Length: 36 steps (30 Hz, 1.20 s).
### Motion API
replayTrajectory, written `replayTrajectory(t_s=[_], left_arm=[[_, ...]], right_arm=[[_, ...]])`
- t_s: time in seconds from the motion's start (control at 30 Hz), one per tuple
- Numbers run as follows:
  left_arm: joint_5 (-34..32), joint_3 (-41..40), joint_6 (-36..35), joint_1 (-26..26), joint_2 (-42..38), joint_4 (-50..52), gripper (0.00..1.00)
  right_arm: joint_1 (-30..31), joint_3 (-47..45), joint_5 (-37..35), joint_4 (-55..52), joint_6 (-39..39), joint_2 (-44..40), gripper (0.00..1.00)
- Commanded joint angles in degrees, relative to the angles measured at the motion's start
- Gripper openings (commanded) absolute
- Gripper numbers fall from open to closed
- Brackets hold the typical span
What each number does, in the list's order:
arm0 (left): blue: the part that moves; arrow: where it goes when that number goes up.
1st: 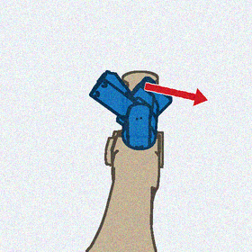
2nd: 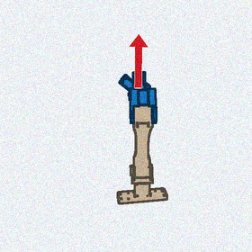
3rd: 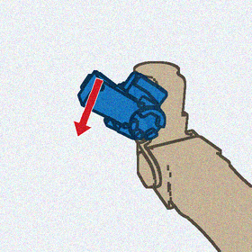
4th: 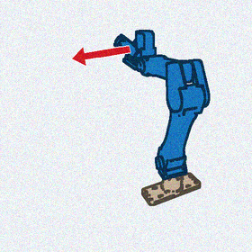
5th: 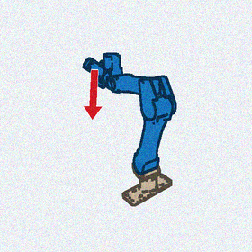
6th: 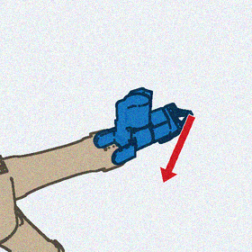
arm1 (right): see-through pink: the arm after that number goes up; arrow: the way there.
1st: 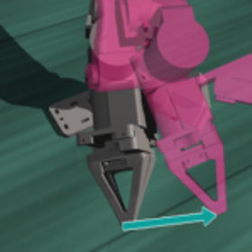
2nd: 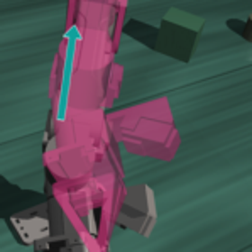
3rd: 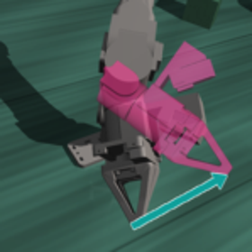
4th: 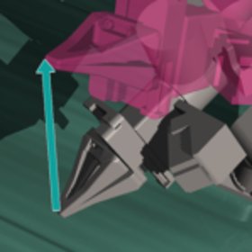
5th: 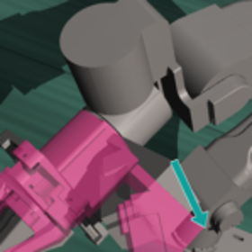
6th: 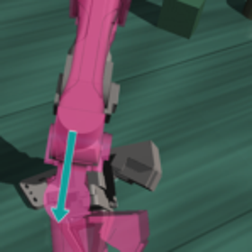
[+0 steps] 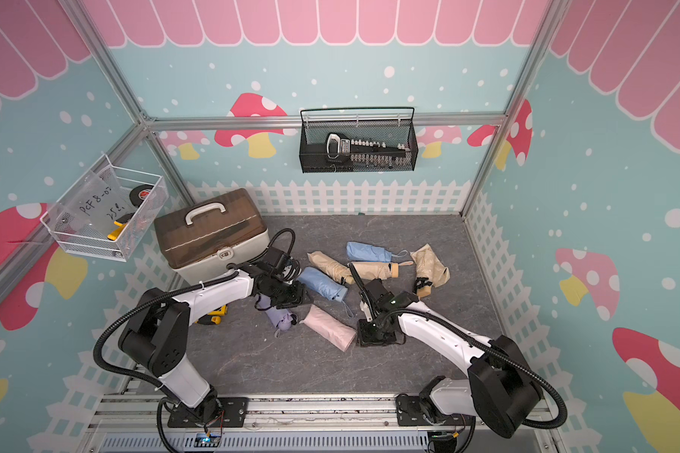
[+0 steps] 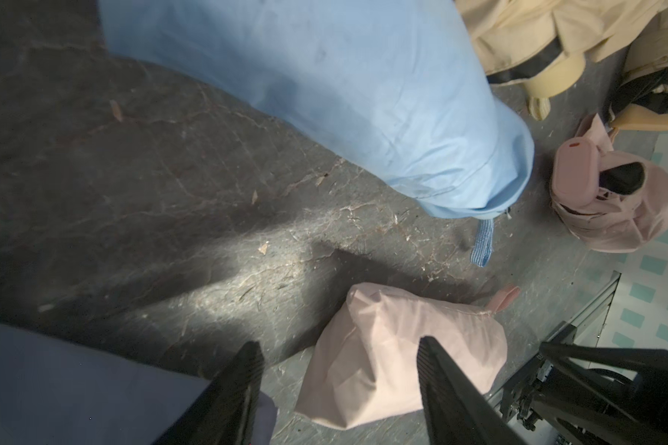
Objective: Take umbrellas out of sleeves
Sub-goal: Take out the umbrella from the umbrella sleeve.
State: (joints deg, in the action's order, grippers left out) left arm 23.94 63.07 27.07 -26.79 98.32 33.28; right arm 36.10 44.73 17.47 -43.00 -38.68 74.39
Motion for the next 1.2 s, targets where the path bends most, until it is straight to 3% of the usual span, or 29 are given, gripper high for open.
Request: replayTrajectory(t_s=[0.0, 0.2, 0.47, 0.83, 1.03, 1.17], left_arm=[[-0.2, 2.3, -1.9, -0.6, 1.0, 0.1, 0.63], [1.5, 3.0, -1.8, -1.6, 3.0, -0.1, 0.63], [2.6, 2.0, -1.6, -2.6, 3.9, 0.0, 0.57], [6.7, 0.0, -1.4, -2.8, 6.2, -0.2, 0.55], [7.4, -0.8, -1.4, -3.2, 8.1, -0.9, 0.36], [6.1, -1.4, -1.4, -3.3, 8.3, -1.2, 0.34]], right_arm=[[-1.7, -3.5, 5.2, 4.9, -2.9, -1.2, 0.45], [-5.2, -10.7, 13.9, 18.8, -6.0, -0.3, 0.45], [-6.2, -19.1, 17.5, 36.7, -13.4, -0.9, 0.41], [-6.3, -23.2, 17.5, 44.9, -16.0, -1.6, 0.43], [-6.3, -23.9, 18.3, 49.1, -17.2, 0.0, 0.42], [-6.3, -23.7, 17.4, 50.2, -17.7, -0.5, 0.41]])
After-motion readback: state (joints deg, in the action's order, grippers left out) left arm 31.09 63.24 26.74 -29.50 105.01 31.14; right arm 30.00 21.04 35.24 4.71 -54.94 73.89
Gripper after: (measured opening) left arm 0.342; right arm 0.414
